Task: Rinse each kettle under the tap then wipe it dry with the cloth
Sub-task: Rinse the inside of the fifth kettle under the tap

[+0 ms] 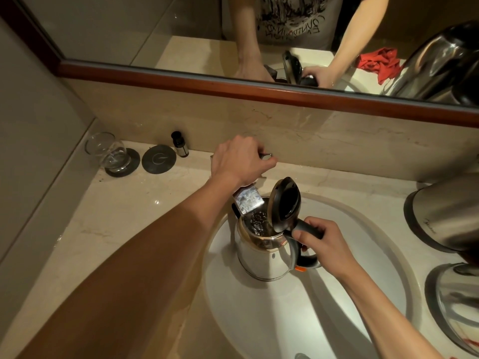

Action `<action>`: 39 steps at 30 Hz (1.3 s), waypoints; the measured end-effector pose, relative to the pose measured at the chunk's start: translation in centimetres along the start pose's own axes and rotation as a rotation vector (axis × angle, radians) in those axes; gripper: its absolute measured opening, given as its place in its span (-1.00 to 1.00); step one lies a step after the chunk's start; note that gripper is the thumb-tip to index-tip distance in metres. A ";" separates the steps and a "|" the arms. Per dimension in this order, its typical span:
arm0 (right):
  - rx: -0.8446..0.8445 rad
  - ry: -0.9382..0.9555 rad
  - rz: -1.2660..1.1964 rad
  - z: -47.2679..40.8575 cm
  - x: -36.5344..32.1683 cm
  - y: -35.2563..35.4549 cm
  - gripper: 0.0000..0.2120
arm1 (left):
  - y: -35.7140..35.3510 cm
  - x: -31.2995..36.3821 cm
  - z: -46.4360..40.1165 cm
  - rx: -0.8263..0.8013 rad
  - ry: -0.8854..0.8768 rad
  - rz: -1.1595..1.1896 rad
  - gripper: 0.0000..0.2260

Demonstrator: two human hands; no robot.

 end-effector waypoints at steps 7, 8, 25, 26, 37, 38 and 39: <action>-0.004 0.003 0.011 -0.1 -0.1 0.0 -0.42 | 0.1 0.0 0.1 -0.004 0.001 0.008 -0.62; -0.005 0.003 0.012 -0.1 -0.1 -0.1 -0.42 | 0.1 0.0 0.1 -0.008 -0.001 0.008 -0.62; -0.004 -0.002 0.003 -0.1 0.0 0.0 -0.43 | 0.1 0.2 0.0 -0.003 -0.012 0.000 -0.62; -0.002 -0.003 0.001 -0.1 0.1 0.0 -0.43 | 0.1 0.1 0.0 -0.006 -0.012 0.001 -0.62; 0.002 -0.004 0.001 0.0 0.0 0.0 -0.43 | 0.1 0.2 0.1 -0.009 -0.014 0.006 -0.62; 0.001 -0.004 0.003 0.0 0.0 0.0 -0.43 | 0.1 0.2 0.1 -0.008 -0.014 0.006 -0.62; 0.001 -0.003 0.004 0.0 0.0 0.0 -0.43 | 0.1 0.2 0.1 -0.007 -0.014 0.007 -0.62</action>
Point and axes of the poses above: each hand's wrist, its own z-axis away from the middle knuckle, its own y-axis out of the back of the hand, x = y × z, the point moved 9 cm from there along -z, towards the middle knuckle, and after that the axes turned 6 degrees about -z, right-handed, at the moved point
